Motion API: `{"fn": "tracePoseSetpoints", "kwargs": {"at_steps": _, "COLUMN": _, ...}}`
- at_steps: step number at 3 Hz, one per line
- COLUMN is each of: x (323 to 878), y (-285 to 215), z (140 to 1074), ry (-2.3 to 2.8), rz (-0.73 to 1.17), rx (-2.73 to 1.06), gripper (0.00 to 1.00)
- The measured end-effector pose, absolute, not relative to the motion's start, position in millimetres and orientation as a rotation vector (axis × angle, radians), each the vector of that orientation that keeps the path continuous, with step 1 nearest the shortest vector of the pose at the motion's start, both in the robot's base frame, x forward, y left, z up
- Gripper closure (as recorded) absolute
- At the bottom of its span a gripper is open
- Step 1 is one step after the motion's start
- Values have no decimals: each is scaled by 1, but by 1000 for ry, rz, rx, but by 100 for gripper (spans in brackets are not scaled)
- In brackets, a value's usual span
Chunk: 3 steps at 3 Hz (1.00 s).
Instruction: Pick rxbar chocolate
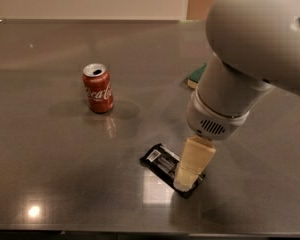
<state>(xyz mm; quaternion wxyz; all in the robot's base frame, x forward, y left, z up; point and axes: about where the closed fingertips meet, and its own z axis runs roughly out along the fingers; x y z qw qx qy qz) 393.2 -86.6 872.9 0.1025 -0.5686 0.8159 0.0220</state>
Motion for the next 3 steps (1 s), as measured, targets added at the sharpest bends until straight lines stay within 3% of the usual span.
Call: {"fn": "tracePoseSetpoints", "kwargs": {"at_steps": 3, "x": 378, "y": -65, "z": 838, "ry": 2606, "rz": -21, "rx": -1597, "gripper": 0}}
